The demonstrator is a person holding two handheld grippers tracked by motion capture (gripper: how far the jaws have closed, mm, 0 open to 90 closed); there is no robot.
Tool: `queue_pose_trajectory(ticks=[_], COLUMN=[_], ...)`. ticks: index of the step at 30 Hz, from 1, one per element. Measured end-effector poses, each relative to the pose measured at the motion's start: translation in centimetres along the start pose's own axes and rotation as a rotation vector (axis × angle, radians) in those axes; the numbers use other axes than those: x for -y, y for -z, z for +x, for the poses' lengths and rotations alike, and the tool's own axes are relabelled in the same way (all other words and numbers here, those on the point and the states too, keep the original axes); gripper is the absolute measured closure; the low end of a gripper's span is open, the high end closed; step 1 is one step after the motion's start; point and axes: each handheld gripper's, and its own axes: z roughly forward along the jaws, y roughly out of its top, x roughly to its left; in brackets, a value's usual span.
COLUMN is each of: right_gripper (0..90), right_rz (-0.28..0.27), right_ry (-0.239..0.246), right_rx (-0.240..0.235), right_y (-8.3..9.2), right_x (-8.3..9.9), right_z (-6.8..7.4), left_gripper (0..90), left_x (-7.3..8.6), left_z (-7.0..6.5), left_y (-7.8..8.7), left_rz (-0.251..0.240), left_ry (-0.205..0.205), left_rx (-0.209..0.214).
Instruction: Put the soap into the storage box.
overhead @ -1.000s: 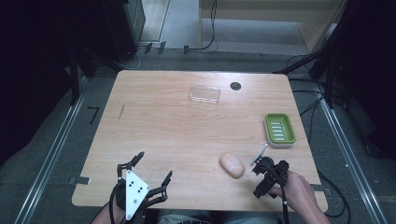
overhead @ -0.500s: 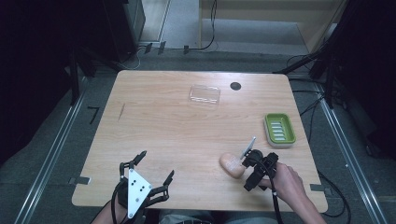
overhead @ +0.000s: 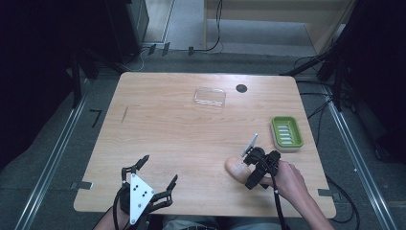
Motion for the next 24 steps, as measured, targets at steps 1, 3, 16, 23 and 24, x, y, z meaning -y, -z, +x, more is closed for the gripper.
queue_pose_trajectory(ticks=[1, 3, 16, 23, 24], right_gripper=[0.8, 0.7, 0.2, 0.0, 0.0], right_rz=[0.000, -0.003, -0.004, -0.005, -0.009], right_ry=[0.000, -0.003, 0.004, 0.005, 0.002], right_rx=[0.000, -0.007, -0.044, -0.056, -0.061], right_y=[0.0, 0.1, -0.1, -0.3, -0.3], right_x=[0.0, -0.4, -2.7, -3.6, -3.9], right_z=[0.0, 0.0, 0.1, 0.3, 0.4], left_gripper=[9.9, 10.0, 9.9, 10.0, 9.9], left_x=[0.0, 0.0, 0.0, 0.0, 0.0], left_z=[0.0, 0.0, 0.0, 0.0, 0.0], left_y=[0.0, 0.0, 0.0, 0.0, 0.0], left_rz=[0.001, 0.002, 0.002, 0.003, 0.003], left_ry=[-0.002, -0.003, -0.002, -0.004, -0.004], left_rx=[0.001, 0.001, 0.001, 0.002, 0.002])
